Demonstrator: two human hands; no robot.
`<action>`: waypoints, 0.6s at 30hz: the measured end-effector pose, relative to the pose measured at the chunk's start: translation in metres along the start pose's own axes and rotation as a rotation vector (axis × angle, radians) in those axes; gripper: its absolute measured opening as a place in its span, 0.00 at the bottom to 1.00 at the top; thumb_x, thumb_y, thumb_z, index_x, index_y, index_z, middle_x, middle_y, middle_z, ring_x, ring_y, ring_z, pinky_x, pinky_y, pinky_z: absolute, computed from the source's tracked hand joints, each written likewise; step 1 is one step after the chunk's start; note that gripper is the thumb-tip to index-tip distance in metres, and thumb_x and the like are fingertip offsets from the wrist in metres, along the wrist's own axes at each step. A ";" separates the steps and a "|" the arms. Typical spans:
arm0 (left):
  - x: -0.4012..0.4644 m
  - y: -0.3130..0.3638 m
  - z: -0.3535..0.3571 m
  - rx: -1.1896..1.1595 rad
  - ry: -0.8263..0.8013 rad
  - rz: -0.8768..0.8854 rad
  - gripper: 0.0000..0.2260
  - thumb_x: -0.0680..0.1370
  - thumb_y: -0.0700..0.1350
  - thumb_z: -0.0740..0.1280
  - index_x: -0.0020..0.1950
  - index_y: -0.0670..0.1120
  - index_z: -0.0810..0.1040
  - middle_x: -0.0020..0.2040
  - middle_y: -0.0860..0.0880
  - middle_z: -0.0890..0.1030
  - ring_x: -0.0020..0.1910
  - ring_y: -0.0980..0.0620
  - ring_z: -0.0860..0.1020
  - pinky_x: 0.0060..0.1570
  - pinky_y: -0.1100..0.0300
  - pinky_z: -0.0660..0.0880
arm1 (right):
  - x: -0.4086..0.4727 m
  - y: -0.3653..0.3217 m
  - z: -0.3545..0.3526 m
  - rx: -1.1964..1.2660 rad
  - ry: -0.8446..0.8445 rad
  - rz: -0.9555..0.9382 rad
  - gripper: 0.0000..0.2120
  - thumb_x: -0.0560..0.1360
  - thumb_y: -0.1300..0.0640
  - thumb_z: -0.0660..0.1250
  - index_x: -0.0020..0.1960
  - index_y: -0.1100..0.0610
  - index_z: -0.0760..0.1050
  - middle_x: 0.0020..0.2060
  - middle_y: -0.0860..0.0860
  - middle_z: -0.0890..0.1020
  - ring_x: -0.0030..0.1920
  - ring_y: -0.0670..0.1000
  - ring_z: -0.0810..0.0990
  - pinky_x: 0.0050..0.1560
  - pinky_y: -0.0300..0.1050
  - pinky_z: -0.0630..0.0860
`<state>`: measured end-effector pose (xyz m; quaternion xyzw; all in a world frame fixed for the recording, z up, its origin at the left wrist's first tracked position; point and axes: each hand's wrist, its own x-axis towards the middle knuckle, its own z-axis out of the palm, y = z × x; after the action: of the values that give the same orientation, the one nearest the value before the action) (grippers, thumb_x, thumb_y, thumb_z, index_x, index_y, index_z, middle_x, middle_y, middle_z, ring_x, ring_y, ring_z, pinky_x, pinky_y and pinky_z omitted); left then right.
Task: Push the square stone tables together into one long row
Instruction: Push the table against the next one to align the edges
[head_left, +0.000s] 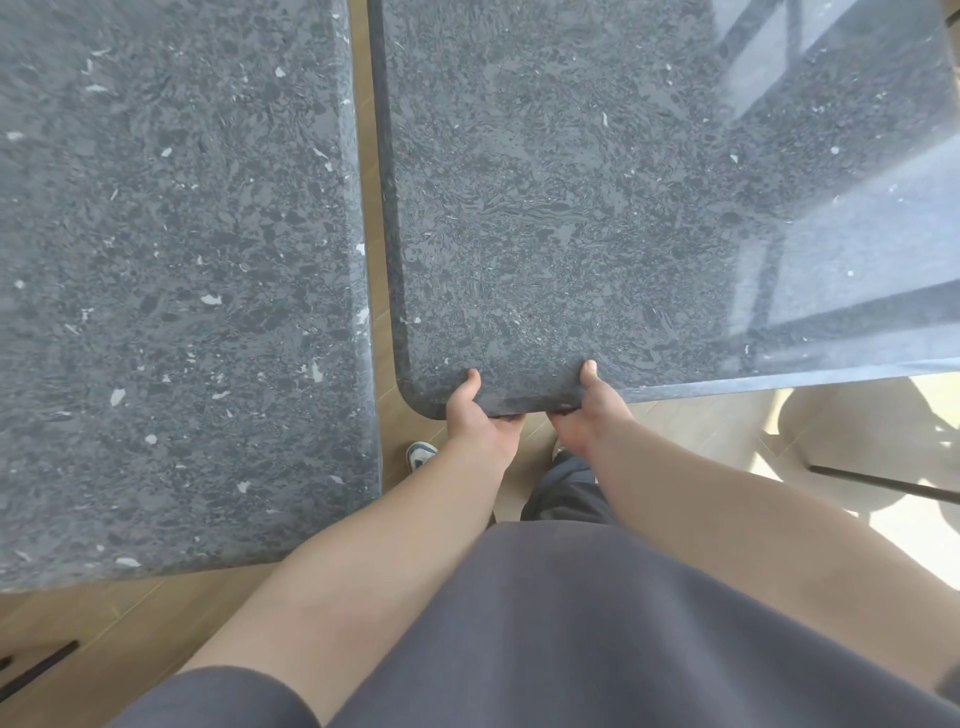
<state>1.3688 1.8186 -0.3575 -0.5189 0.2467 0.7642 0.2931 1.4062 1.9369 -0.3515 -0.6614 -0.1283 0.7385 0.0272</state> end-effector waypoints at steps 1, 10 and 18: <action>0.001 0.005 -0.001 0.010 -0.003 0.001 0.14 0.81 0.46 0.69 0.63 0.40 0.77 0.58 0.39 0.83 0.59 0.37 0.82 0.64 0.38 0.76 | -0.001 0.003 0.003 0.006 -0.002 0.001 0.16 0.78 0.49 0.72 0.55 0.62 0.76 0.51 0.58 0.84 0.49 0.58 0.85 0.39 0.55 0.82; 0.004 0.036 -0.005 0.046 -0.019 -0.022 0.13 0.80 0.46 0.69 0.62 0.40 0.78 0.57 0.39 0.84 0.57 0.37 0.82 0.63 0.38 0.77 | -0.001 0.023 0.024 0.022 0.015 -0.025 0.15 0.79 0.49 0.70 0.52 0.62 0.76 0.48 0.58 0.84 0.48 0.57 0.85 0.50 0.54 0.82; 0.007 0.035 -0.008 0.055 -0.032 -0.015 0.16 0.81 0.46 0.68 0.66 0.40 0.76 0.61 0.38 0.82 0.61 0.36 0.81 0.64 0.38 0.76 | 0.004 0.020 0.018 0.040 0.047 0.049 0.19 0.74 0.45 0.76 0.54 0.59 0.78 0.50 0.56 0.85 0.52 0.56 0.84 0.64 0.55 0.79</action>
<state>1.3469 1.7897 -0.3637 -0.5003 0.2591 0.7631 0.3167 1.3903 1.9153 -0.3587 -0.6808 -0.0967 0.7256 0.0256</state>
